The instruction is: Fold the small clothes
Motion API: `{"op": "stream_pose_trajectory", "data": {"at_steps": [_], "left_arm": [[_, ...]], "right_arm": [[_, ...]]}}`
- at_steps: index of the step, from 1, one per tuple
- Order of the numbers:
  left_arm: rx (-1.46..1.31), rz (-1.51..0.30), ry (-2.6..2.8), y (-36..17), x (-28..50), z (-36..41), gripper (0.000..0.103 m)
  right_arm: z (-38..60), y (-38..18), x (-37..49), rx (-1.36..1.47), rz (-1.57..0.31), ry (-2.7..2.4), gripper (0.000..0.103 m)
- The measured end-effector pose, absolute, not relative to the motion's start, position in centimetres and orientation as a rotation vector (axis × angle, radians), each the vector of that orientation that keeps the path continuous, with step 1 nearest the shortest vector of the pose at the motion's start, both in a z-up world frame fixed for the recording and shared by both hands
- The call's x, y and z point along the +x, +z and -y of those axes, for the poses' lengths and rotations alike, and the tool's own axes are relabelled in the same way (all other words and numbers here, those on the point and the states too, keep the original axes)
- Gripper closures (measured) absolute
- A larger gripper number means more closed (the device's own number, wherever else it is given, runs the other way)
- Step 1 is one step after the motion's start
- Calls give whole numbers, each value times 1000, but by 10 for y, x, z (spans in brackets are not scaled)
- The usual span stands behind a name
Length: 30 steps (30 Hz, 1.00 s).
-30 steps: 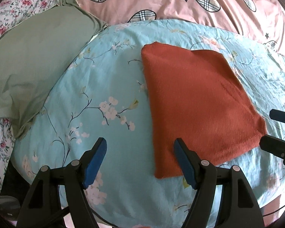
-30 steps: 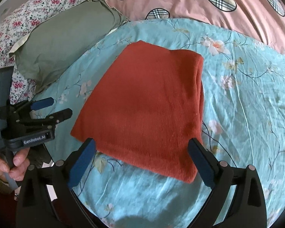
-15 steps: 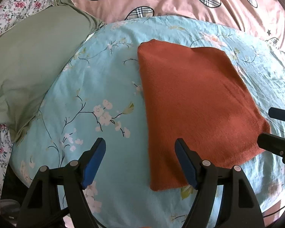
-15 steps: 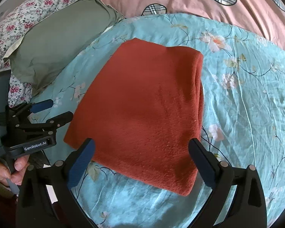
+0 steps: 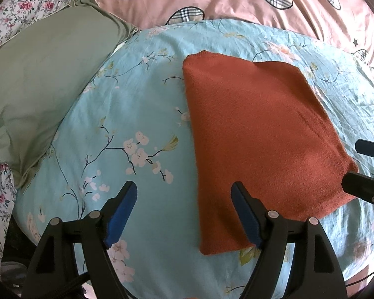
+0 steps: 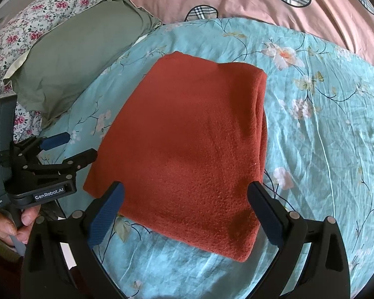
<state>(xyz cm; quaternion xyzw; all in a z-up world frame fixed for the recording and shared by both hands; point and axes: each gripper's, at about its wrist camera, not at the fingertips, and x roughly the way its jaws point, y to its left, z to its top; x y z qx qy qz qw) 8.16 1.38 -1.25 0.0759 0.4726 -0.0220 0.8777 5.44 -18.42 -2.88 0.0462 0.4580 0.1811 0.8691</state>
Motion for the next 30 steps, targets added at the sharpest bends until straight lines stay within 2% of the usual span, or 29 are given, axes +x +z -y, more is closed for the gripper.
{"op": "stream_pose_trajectory", "data": {"at_steps": [30], "left_arm": [[152,-981,-33,-8,77,-15,23]], "right_arm": [[187,-28,53,81,-955,376,4]]}}
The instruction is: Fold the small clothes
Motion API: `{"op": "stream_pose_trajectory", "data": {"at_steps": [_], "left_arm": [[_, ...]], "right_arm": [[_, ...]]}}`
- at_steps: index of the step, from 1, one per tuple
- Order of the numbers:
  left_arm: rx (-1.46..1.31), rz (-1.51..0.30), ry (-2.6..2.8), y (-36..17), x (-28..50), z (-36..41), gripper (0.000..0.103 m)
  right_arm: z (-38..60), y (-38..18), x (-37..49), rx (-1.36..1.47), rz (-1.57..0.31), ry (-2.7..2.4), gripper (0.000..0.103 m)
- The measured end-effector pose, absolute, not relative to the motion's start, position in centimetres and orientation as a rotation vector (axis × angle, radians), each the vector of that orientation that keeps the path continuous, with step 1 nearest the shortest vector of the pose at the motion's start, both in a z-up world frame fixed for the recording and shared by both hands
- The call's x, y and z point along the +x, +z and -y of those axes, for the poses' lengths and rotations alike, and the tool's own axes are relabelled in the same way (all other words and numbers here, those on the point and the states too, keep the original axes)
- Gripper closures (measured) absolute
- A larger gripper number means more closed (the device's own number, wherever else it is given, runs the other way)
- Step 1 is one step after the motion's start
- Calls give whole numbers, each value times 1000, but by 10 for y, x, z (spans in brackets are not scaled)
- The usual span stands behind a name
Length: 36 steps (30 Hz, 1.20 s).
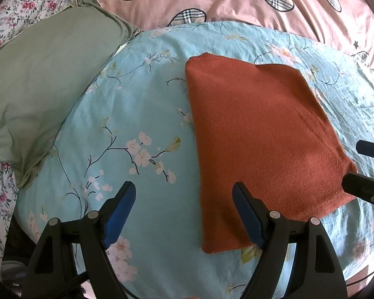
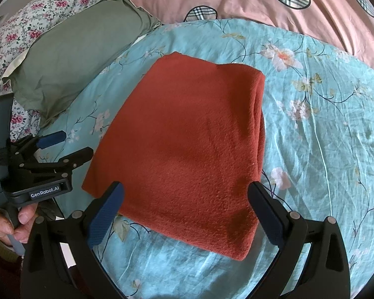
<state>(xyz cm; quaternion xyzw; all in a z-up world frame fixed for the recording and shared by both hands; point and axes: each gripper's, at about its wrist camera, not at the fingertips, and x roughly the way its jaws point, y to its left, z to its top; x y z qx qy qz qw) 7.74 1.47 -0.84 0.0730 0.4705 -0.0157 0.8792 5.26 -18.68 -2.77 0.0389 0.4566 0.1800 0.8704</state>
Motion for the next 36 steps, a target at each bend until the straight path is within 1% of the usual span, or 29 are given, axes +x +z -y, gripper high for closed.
{"op": "stream_pose_trajectory", "data": {"at_steps": [36], "left_arm": [[137,-938,-34,10,73,-18,22]], "right_arm": [[190,-15,51,78,-929,361,3]]}}
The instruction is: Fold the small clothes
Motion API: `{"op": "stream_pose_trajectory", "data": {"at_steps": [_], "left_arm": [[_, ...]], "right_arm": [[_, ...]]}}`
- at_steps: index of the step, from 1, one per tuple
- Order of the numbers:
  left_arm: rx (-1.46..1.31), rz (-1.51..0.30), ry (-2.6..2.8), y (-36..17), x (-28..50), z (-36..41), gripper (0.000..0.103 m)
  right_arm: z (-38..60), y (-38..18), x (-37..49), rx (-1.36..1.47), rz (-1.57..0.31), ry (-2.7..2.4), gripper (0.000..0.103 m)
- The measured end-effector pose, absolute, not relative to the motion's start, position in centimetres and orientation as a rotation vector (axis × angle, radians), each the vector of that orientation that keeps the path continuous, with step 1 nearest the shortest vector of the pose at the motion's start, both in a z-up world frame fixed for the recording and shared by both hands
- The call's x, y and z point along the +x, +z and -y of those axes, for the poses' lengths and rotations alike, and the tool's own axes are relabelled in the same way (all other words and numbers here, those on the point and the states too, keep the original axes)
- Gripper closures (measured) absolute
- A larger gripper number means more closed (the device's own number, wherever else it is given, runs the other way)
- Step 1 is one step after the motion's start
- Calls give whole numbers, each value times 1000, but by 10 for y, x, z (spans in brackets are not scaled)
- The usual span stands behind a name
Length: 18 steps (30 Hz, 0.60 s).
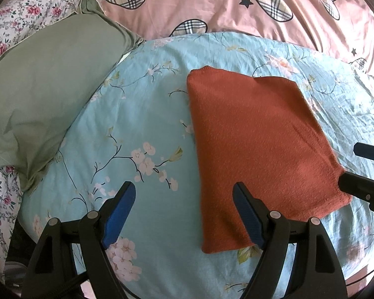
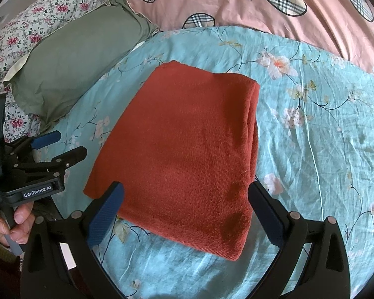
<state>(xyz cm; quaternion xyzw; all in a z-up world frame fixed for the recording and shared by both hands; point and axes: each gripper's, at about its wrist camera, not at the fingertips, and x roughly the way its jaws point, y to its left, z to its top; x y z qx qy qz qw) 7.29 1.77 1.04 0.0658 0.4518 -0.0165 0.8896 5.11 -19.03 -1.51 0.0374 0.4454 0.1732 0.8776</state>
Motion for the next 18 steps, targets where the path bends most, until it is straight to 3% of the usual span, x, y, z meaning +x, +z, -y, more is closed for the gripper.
{"op": "stream_pose_trajectory", "data": {"at_steps": [18], "left_arm": [[131,-919,-41,19,73,-15,22]], "right_arm": [[192,-9,52,77,-917,360,3]]}}
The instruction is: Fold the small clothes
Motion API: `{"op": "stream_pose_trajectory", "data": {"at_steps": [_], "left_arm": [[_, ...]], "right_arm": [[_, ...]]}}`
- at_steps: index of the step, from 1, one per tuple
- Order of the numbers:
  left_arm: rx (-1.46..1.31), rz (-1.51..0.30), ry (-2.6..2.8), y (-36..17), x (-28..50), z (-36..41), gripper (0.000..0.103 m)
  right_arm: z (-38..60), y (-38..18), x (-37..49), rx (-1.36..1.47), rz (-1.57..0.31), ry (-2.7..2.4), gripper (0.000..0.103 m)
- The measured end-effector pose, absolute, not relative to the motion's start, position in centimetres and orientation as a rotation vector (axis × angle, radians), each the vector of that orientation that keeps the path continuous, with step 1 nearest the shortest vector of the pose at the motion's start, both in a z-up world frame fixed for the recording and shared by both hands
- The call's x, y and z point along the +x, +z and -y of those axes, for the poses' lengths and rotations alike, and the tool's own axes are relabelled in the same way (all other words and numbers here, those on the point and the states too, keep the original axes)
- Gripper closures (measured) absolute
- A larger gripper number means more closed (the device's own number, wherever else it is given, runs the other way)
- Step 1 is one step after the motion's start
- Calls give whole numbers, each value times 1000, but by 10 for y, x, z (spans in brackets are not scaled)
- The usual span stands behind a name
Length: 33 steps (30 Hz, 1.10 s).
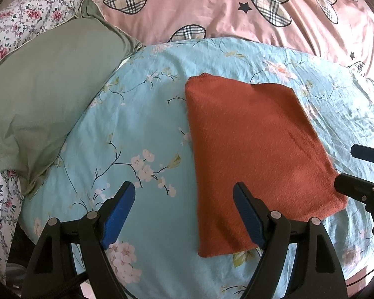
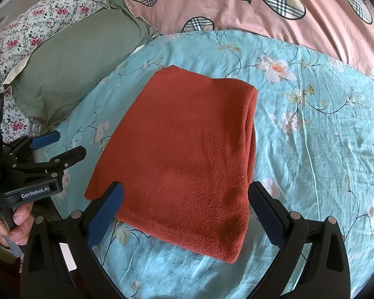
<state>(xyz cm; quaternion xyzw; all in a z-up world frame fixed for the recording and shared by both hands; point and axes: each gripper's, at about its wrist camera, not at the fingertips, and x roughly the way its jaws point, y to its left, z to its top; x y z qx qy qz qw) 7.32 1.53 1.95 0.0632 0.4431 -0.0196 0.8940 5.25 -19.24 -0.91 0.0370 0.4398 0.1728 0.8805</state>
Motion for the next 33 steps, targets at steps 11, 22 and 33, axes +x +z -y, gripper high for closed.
{"op": "stream_pose_trajectory", "data": {"at_steps": [11,22,33], "left_arm": [[133,-926,-44,19,77,-13,21],[133,-929,-44,17,92,-6,21],[123,-936,-36,14,110,-2,21]], "right_arm": [[196,-10,58,78,-921,354,3],[204,-13,79,96,-920,339,3],[202,-19,96,98,-926,343,3]]}}
